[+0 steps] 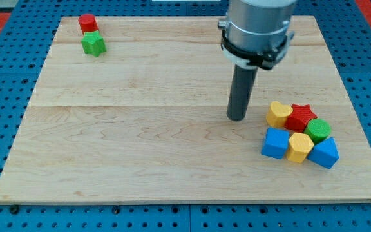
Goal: Adjust the group of blocks at the bottom right of the board
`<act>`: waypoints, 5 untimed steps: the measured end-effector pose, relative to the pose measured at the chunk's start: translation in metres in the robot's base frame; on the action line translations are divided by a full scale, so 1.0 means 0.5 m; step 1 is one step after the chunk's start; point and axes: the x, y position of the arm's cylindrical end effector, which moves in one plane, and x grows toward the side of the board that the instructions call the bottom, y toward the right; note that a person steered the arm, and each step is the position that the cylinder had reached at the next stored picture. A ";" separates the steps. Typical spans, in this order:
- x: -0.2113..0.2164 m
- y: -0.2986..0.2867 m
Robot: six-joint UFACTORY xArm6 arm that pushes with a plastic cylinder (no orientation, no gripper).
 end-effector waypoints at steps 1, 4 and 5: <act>-0.055 0.087; 0.029 0.200; 0.073 0.199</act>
